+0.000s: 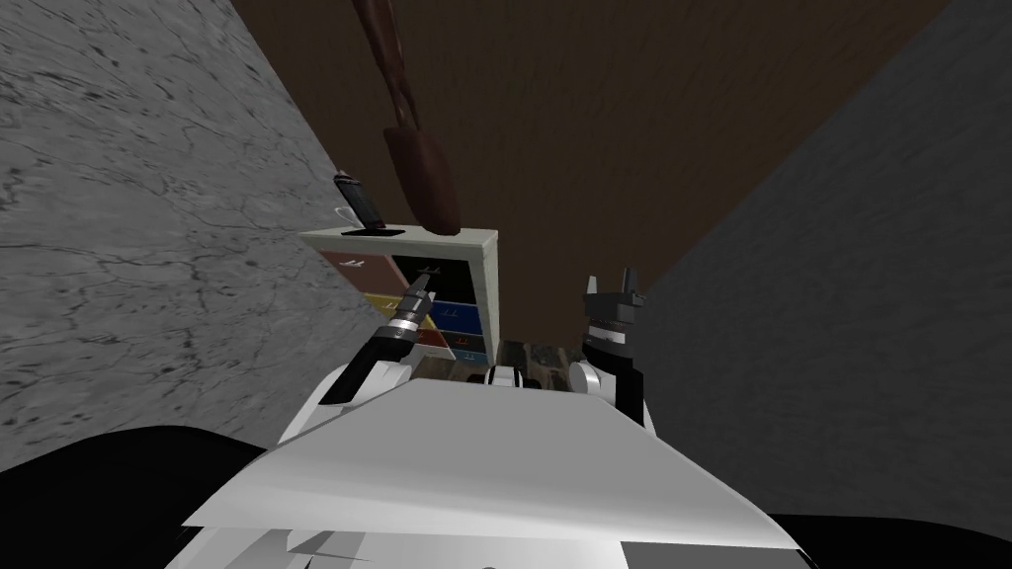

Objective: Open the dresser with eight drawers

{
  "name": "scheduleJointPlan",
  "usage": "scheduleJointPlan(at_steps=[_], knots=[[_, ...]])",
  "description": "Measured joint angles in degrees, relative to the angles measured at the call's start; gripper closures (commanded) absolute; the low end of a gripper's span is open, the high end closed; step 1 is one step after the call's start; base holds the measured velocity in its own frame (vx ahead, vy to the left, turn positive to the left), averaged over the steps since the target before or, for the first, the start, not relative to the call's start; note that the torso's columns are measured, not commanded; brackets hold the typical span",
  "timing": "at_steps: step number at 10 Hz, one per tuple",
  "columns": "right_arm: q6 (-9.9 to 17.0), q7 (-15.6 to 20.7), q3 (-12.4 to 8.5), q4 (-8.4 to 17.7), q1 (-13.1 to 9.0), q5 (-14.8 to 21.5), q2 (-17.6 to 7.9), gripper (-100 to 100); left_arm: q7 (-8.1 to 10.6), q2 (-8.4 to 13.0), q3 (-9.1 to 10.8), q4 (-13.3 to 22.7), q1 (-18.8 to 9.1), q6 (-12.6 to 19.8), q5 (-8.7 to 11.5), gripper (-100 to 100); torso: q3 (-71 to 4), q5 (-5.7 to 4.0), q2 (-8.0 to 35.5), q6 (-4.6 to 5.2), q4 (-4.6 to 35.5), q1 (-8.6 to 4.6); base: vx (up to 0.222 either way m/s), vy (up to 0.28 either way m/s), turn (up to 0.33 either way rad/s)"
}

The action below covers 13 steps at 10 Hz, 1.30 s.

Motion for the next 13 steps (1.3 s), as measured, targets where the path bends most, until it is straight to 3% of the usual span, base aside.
scheduleJointPlan(at_steps=[6,7,9,13], knots=[[0.0,0.0,0.0,0.0,0.0,0.0,0.0,0,0.57,1.4,0.7,-5.2,0.4,4.6,0.5,-100,-0.2,-0.01,-0.3,0.0,-0.1,-0.05,0.069,-0.011,-0.01],[0.0,0.0,0.0,0.0,0.0,0.0,0.0,0,0.63,1.4,0.76,-5.3,0.4,4.8,0.5,100,-0.1,-0.02,-0.1,0.01,0.0,-0.08,-0.057,0.01,0.006],[0.0,0.0,0.0,0.0,0.0,0.0,0.0,0,0.5,1.2,0.63,-5.0,-0.2,3.6,0.4,100,0.1,0.25,0.0,0.01,-0.3,0.09,-0.075,0.009,0.014],[0.0,0.0,0.0,0.0,0.0,0.0,0.0,0,1.12,2.4,1.17,-6.1,-0.1,4.9,1.2,100,-0.1,0.2,-0.3,-0.1,-0.2,0.23,-0.16,0.001,0.017]])
